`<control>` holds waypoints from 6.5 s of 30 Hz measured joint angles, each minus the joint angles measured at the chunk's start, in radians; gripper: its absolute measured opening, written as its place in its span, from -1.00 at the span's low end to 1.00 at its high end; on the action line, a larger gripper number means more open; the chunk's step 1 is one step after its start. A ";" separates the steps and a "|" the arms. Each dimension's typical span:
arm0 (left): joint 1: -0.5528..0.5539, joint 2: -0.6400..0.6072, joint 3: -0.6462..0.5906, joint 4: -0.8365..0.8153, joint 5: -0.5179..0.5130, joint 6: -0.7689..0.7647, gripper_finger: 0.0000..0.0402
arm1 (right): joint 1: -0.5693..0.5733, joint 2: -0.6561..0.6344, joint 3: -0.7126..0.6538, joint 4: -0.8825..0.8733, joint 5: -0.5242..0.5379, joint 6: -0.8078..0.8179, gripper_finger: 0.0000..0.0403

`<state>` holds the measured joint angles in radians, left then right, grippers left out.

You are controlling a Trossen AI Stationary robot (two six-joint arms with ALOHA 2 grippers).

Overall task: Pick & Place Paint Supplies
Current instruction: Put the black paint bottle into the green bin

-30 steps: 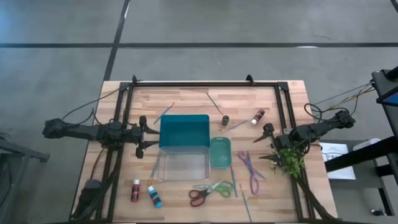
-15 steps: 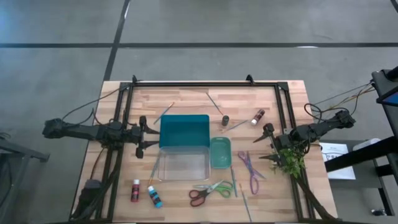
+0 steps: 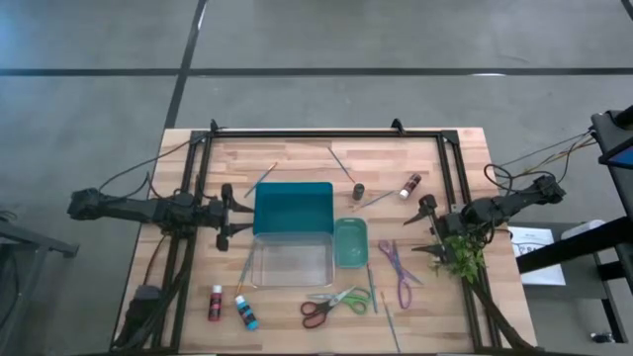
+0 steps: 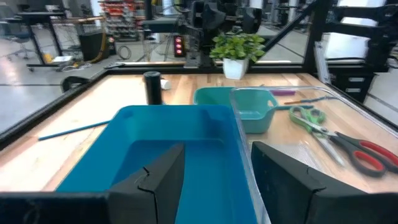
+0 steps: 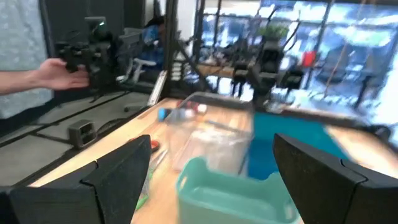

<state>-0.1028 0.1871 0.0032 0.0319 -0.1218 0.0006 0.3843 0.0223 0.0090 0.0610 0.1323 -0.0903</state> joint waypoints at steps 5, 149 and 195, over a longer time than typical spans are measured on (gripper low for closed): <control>0.000 0.000 0.000 0.001 -0.009 -0.030 -0.04 | 0.001 0.000 0.000 0.061 -0.084 0.248 0.65; -0.016 0.509 0.441 0.303 -0.086 0.392 -0.04 | -0.677 1.541 0.976 -0.541 -0.117 0.002 0.60; -0.018 0.870 0.443 0.727 -0.113 0.673 -0.04 | -0.467 1.093 0.769 0.330 -0.219 0.115 -0.40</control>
<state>-0.1207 1.0574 0.4463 0.7587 -0.2351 0.6738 -0.0826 1.1148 0.7782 0.3913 -0.0870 0.0243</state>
